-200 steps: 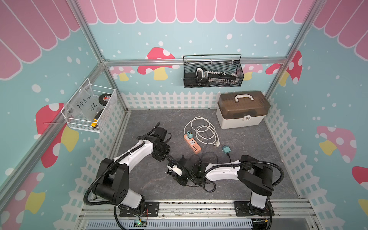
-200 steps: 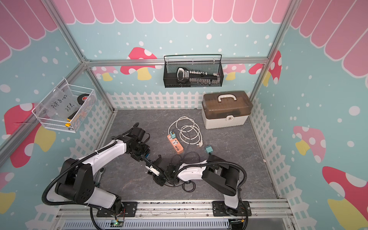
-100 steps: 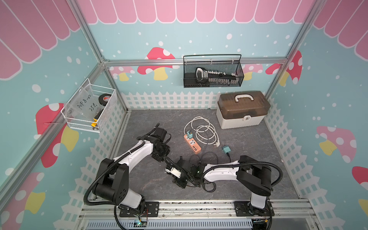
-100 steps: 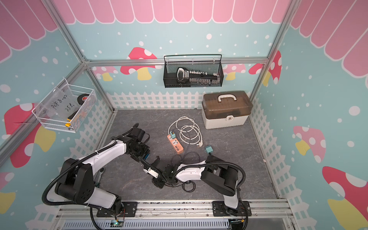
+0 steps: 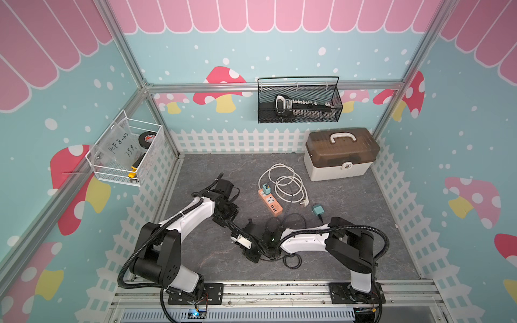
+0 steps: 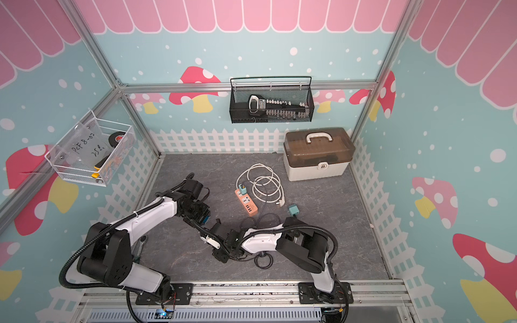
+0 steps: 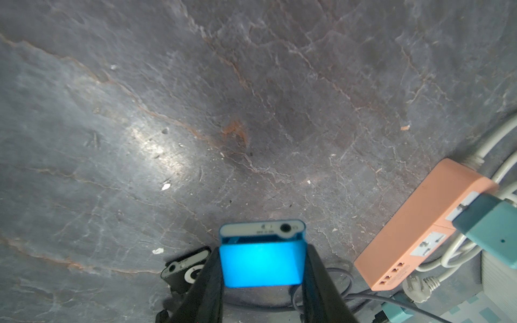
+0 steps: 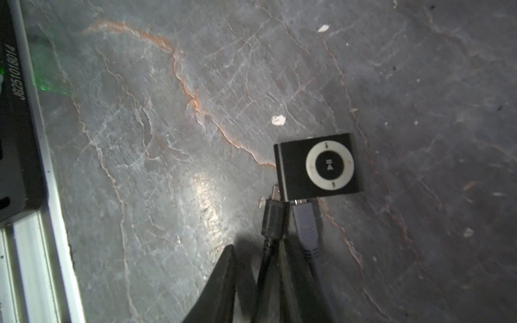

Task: Charge mp3
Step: Pick up the charging cable from the center of the board.

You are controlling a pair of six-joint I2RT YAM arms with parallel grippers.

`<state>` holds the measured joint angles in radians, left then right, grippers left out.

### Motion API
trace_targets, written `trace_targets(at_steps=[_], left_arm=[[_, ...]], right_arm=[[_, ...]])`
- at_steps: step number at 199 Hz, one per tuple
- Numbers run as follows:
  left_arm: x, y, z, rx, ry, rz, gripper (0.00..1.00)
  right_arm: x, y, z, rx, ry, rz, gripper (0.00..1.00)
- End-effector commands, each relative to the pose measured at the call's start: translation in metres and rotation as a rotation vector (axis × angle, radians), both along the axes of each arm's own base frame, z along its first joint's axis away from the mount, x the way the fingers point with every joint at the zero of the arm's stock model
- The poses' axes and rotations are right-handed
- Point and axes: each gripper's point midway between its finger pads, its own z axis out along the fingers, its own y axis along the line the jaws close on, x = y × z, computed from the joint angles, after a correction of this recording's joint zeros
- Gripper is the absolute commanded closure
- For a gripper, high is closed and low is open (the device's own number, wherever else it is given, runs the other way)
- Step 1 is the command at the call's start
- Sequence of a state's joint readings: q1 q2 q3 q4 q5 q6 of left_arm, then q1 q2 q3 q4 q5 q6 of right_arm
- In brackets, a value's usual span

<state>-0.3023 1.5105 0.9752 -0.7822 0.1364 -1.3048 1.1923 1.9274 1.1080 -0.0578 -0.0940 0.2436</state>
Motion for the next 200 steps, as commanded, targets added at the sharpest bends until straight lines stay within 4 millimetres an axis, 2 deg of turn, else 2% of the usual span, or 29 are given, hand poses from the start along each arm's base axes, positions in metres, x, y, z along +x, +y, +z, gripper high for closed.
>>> trace_targets(at_steps=[1, 47, 66, 102, 117, 140, 145, 150, 159, 195, 200], left_arm=[[0.000, 0.001, 0.000, -0.008, -0.007, -0.002, 1.00], [0.000, 0.000, -0.001, -0.016, -0.005, 0.001, 1.00], [0.001, 0.001, -0.001, -0.015, -0.005, 0.003, 1.00], [0.000, 0.001, -0.002, -0.020, -0.001, 0.003, 1.00], [0.001, 0.002, -0.001, -0.020, -0.002, 0.005, 1.00], [0.002, 0.004, 0.000, -0.023, -0.005, 0.010, 1.00], [0.002, 0.004, 0.000, -0.023, -0.005, 0.009, 1.00], [0.002, 0.004, 0.000, -0.024, -0.006, 0.011, 1.00], [0.002, 0.004, 0.000, -0.024, -0.007, 0.012, 1.00], [0.002, 0.004, 0.001, -0.026, -0.011, 0.014, 1.00], [0.002, 0.004, 0.001, -0.026, -0.009, 0.013, 1.00]], right_arm=[[-0.006, -0.014, -0.023, -0.091, 0.021, 0.010, 0.75], [-0.001, -0.016, -0.028, -0.119, 0.013, -0.017, 0.76], [-0.001, -0.016, -0.029, -0.125, 0.018, -0.020, 0.90], [-0.003, -0.014, -0.025, -0.113, 0.021, -0.009, 0.92], [-0.004, -0.014, -0.022, -0.102, 0.018, 0.000, 1.00], [-0.004, -0.012, -0.006, -0.039, -0.006, 0.007, 1.00], [-0.004, -0.014, -0.008, -0.034, -0.010, 0.005, 1.00], [-0.003, -0.012, 0.007, 0.005, -0.027, 0.006, 1.00], [-0.004, -0.012, 0.013, 0.024, -0.036, 0.016, 1.00], [-0.016, -0.011, 0.003, -0.022, 0.016, 0.088, 1.00], [-0.017, -0.010, 0.002, -0.026, 0.023, 0.093, 0.97]])
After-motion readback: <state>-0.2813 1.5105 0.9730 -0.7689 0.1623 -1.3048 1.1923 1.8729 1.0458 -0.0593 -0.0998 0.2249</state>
